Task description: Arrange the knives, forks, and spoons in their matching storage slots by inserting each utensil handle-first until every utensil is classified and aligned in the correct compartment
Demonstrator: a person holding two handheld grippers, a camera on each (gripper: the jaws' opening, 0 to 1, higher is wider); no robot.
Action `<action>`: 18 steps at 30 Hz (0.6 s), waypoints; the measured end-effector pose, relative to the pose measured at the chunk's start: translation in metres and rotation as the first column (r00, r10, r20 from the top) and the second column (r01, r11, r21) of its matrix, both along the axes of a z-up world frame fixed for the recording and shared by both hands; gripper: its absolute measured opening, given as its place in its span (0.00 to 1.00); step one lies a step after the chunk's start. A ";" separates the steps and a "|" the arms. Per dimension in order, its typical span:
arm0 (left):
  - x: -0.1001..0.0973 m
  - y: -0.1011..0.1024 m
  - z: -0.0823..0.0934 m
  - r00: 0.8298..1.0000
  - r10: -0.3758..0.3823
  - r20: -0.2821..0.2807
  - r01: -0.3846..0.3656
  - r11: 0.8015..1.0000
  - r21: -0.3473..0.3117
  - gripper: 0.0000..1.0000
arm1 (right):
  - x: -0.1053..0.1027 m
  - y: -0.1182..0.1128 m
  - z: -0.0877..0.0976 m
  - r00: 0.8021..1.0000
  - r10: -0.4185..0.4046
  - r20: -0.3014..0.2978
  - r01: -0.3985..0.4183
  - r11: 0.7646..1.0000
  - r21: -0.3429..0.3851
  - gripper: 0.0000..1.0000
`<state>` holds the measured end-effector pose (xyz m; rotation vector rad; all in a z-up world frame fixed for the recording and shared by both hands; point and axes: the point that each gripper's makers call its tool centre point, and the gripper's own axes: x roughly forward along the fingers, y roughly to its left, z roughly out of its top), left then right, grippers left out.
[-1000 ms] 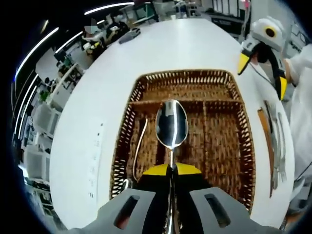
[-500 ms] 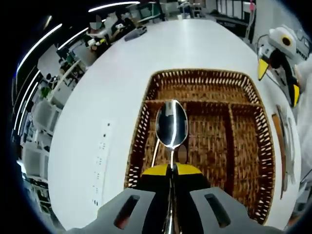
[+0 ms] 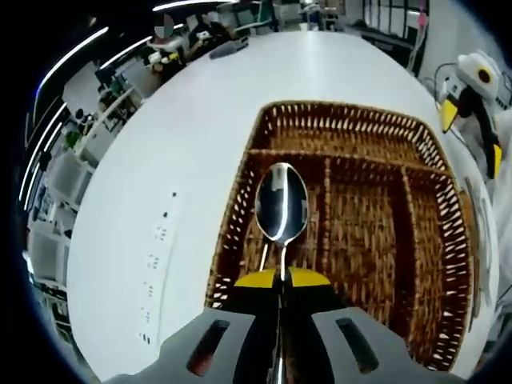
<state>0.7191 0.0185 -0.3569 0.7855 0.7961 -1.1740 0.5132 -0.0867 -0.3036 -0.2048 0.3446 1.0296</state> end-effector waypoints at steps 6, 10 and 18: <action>0.005 0.001 -0.008 1.000 0.000 -0.010 0.000 1.000 0.003 0.01 | 0.001 0.000 -0.001 1.000 0.000 -0.003 0.000 1.000 -0.002 0.63; 0.008 0.000 -0.012 1.000 -0.004 -0.009 0.004 1.000 0.004 0.02 | 0.001 0.001 -0.001 1.000 0.001 -0.005 -0.001 1.000 -0.001 0.63; 0.011 -0.006 -0.016 0.999 -0.041 0.004 0.041 0.999 0.022 0.02 | -0.001 0.000 -0.001 1.000 0.000 -0.007 0.000 1.000 -0.004 0.63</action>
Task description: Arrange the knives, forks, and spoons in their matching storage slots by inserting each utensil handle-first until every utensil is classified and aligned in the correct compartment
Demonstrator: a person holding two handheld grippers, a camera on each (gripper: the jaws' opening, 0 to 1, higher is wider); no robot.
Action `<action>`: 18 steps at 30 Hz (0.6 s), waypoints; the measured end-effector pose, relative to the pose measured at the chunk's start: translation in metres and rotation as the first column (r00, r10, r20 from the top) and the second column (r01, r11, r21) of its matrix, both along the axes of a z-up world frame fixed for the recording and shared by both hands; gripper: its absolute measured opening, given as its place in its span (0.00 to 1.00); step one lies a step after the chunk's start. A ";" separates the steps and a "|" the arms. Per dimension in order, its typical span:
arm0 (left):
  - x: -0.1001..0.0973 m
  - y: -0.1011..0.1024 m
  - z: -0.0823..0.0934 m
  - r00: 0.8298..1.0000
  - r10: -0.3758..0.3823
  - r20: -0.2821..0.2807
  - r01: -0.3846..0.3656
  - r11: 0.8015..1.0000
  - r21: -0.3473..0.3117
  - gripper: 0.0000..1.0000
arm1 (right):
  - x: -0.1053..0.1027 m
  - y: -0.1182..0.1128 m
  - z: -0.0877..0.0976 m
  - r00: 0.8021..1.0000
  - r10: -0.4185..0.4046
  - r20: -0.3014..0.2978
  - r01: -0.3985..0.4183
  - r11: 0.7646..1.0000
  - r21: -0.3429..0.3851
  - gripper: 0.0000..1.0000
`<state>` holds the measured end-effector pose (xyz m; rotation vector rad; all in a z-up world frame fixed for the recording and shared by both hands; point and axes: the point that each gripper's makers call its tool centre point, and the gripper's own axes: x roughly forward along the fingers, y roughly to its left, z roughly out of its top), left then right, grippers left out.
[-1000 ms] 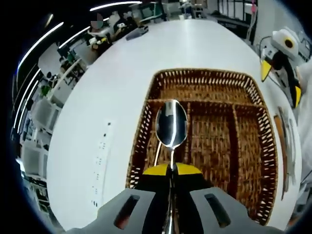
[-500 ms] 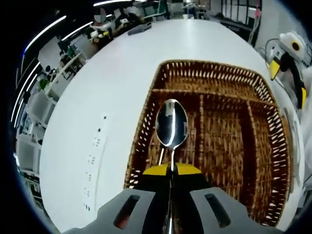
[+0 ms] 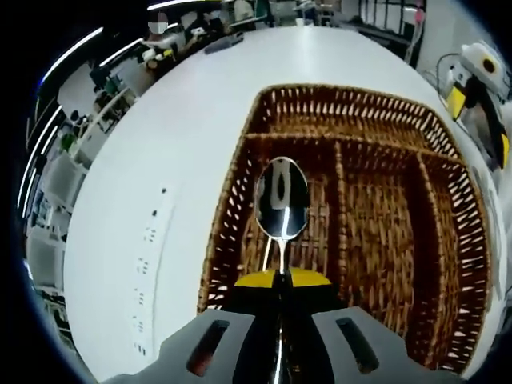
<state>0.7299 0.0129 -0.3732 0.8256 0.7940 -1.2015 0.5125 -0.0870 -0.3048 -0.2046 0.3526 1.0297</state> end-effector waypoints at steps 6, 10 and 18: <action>0.000 -0.002 0.000 0.998 -0.063 0.019 0.061 0.997 0.052 0.02 | 0.000 0.000 0.001 1.000 0.000 0.001 0.000 1.000 0.000 0.63; -0.003 -0.002 -0.002 0.993 -0.115 0.027 0.112 0.989 0.096 0.02 | 0.000 0.000 0.000 1.000 0.002 0.001 -0.002 1.000 0.001 0.63; -0.003 -0.002 -0.003 0.992 -0.125 0.034 0.120 0.985 0.124 0.02 | 0.000 -0.002 0.000 1.000 -0.001 0.003 0.001 1.000 -0.001 0.63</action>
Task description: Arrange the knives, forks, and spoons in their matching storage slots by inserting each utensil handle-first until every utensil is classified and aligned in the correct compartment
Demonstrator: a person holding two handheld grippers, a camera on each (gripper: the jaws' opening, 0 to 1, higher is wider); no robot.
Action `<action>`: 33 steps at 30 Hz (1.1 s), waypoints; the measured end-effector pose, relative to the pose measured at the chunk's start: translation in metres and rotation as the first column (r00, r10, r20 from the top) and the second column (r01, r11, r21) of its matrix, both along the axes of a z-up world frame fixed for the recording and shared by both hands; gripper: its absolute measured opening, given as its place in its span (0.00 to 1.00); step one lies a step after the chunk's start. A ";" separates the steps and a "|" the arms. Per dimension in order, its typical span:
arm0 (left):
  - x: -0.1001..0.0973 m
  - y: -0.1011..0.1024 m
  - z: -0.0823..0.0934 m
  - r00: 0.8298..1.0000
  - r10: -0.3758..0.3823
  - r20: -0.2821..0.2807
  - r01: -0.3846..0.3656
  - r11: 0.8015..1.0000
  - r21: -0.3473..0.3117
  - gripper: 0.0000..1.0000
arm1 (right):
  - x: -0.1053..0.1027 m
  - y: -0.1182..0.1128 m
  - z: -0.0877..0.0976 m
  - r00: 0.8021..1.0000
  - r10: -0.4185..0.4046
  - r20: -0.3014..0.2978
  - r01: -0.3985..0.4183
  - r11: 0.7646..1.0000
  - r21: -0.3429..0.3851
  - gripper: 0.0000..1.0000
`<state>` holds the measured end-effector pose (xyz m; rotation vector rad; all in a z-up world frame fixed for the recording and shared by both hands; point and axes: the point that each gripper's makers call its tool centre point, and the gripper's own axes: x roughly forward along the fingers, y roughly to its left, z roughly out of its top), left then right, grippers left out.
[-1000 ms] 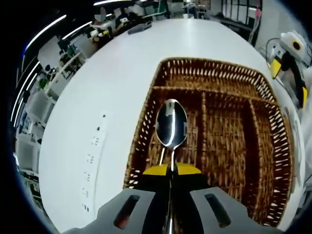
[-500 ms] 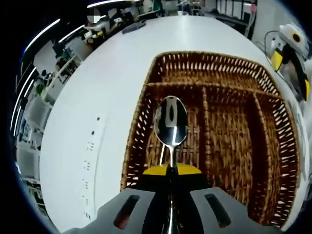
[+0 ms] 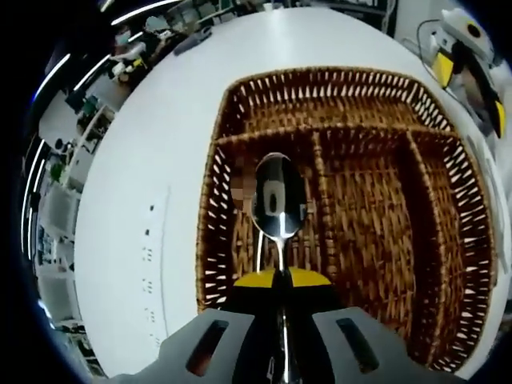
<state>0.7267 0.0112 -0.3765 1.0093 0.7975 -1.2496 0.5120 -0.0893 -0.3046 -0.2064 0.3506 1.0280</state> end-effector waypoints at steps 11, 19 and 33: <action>-0.001 0.003 -0.002 1.000 0.015 -0.020 -0.015 1.000 0.007 0.04 | 0.000 0.001 -0.003 1.000 0.001 -0.002 -0.001 1.000 0.000 0.63; -0.002 0.006 -0.002 0.999 0.030 -0.018 -0.030 1.000 -0.007 0.04 | 0.001 0.001 -0.004 1.000 0.002 -0.004 -0.002 1.000 0.001 0.63; -0.003 0.014 0.006 0.997 0.072 -0.027 -0.073 0.997 -0.041 0.06 | -0.001 0.001 -0.003 1.000 0.002 -0.003 -0.002 1.000 0.003 0.63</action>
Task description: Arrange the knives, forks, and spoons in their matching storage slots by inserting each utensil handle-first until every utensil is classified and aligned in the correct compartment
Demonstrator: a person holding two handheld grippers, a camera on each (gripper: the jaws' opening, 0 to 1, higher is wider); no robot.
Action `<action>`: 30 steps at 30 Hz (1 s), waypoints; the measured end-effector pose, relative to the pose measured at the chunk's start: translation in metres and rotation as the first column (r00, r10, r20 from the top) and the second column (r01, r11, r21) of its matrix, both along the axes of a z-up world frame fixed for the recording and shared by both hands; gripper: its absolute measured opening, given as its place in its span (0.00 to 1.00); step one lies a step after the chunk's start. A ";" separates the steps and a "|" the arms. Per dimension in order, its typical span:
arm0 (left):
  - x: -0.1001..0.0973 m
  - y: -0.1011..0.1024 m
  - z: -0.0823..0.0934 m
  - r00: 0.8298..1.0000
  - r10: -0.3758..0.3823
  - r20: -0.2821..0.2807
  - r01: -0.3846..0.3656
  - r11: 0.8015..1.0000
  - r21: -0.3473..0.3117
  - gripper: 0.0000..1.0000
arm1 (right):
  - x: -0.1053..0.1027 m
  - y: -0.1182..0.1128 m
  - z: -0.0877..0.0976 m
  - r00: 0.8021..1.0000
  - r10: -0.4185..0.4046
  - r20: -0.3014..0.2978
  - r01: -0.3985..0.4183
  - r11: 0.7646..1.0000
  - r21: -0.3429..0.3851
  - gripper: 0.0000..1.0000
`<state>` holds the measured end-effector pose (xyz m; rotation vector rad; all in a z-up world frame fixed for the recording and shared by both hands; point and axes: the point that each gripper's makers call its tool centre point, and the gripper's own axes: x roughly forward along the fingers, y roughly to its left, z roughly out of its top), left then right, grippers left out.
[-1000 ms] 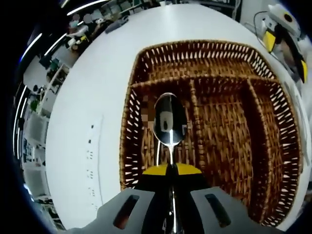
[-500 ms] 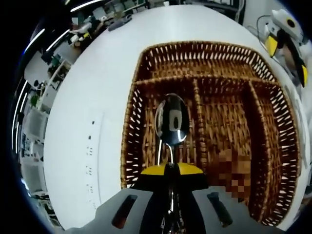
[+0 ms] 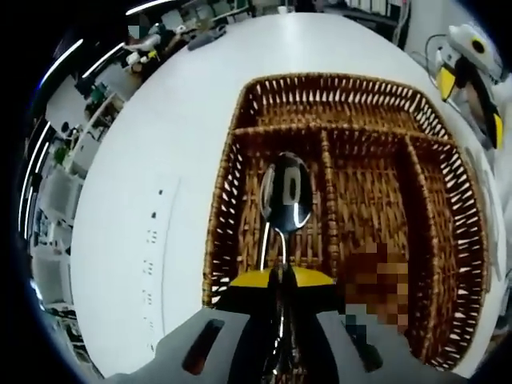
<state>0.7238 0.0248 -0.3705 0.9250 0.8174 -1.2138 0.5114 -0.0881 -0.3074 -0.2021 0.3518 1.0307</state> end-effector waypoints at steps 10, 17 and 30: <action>-0.005 0.003 0.016 0.997 0.075 0.030 -0.072 0.995 -0.071 0.11 | -0.002 0.002 0.002 1.000 0.000 0.004 0.000 1.000 -0.005 0.63; -0.005 0.008 0.028 0.991 0.121 0.058 -0.114 0.988 -0.109 0.15 | -0.007 0.005 0.005 1.000 0.002 0.011 -0.002 1.000 -0.008 0.63; -0.017 0.016 0.042 0.980 0.172 0.097 -0.154 0.972 -0.176 0.18 | -0.019 0.009 0.009 1.000 0.003 0.028 -0.002 1.000 -0.016 0.63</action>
